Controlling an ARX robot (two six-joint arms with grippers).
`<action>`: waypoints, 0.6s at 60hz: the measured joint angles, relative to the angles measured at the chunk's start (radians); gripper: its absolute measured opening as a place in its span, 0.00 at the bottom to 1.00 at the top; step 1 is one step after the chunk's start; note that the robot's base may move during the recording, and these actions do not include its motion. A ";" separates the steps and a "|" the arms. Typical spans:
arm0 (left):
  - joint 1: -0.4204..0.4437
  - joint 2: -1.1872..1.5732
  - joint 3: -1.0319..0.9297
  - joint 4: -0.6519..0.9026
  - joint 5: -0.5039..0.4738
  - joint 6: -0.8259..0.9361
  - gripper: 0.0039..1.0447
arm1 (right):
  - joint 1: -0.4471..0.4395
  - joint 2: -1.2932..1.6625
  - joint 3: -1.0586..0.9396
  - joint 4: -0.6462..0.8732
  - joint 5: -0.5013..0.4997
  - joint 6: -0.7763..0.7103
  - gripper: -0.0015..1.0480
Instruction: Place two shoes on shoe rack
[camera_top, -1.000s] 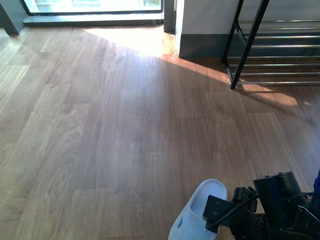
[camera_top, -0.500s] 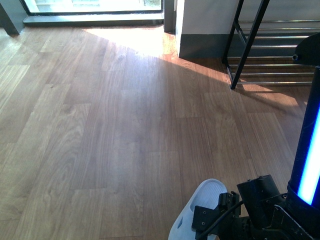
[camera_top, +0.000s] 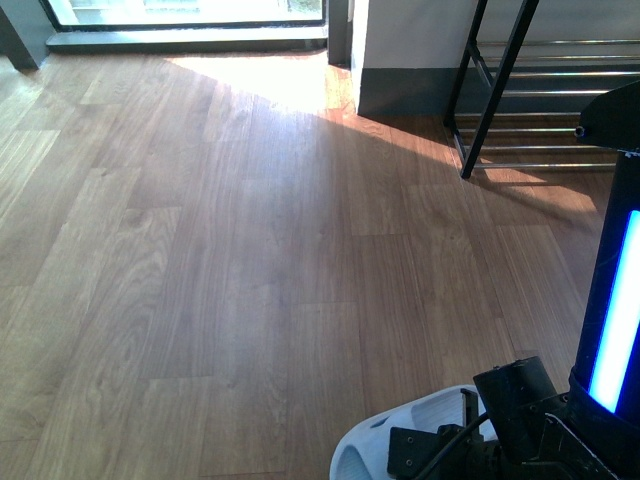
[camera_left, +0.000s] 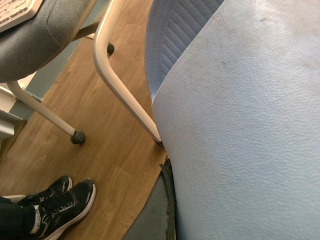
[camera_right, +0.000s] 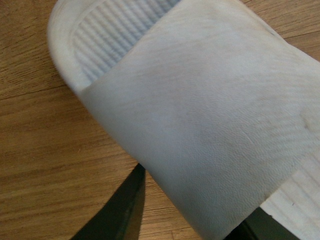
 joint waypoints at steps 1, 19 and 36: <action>0.000 0.000 0.000 0.000 0.000 0.000 0.02 | -0.002 0.000 0.000 0.004 0.000 0.000 0.14; 0.000 0.000 0.000 0.000 0.000 0.000 0.02 | -0.018 -0.041 -0.052 0.117 0.014 0.031 0.02; 0.000 0.000 0.000 0.000 0.000 0.000 0.02 | -0.037 -0.451 -0.320 0.237 0.052 0.119 0.02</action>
